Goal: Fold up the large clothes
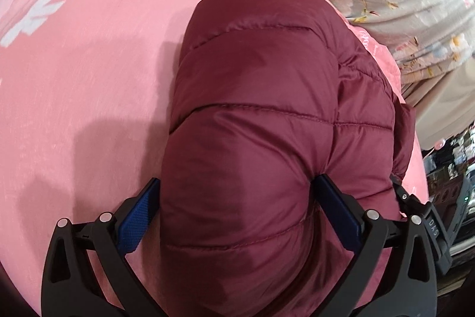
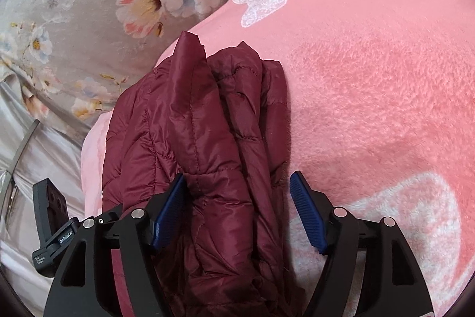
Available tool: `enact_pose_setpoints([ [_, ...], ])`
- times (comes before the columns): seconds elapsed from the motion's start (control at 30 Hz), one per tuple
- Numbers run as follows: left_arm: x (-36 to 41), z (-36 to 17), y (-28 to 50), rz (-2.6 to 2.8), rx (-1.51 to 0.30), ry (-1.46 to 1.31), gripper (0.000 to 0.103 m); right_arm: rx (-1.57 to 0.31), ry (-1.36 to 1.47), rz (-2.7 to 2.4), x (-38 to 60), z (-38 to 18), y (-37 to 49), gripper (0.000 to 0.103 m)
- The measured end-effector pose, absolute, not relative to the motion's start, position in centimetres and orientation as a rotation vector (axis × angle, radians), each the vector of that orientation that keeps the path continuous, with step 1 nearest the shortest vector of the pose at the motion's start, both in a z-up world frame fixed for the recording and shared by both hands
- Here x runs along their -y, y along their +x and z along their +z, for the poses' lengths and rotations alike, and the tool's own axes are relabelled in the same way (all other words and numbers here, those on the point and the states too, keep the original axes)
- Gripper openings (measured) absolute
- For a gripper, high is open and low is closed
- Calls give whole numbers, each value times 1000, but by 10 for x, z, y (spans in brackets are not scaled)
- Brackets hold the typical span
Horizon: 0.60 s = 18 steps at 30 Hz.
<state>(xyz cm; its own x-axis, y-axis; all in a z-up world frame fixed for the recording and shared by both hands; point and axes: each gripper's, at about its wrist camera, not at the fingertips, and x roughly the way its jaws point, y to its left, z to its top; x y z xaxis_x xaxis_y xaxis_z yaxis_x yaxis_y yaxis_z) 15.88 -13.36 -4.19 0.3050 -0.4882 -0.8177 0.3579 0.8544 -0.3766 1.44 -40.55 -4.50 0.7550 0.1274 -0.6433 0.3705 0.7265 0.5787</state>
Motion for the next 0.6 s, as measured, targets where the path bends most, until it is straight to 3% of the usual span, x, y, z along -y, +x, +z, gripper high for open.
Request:
enact_pose_setpoints([
  [0.1, 138, -42, 157, -570, -1089, -102, 98, -708, 725, -136, 402, -45, 16, 69],
  [0.23, 140, -41, 157, -585, -1079, -91, 98, -705, 790, -57, 407, -49, 19, 44],
  [0.33, 143, -30, 155, -592, -1068, -88, 80, -694, 808, -39, 409, -41, 20, 24],
  [0.4, 144, -15, 152, -593, -1037, -66, 61, -677, 775, -50, 405, -24, 19, 19],
  [0.47, 139, 5, 149, -614, -998, -59, 50, -648, 726, -46, 397, -3, 19, 18],
  [0.6, 128, 51, 146, -637, -886, -46, 45, -561, 594, -46, 373, 48, 26, 17],
])
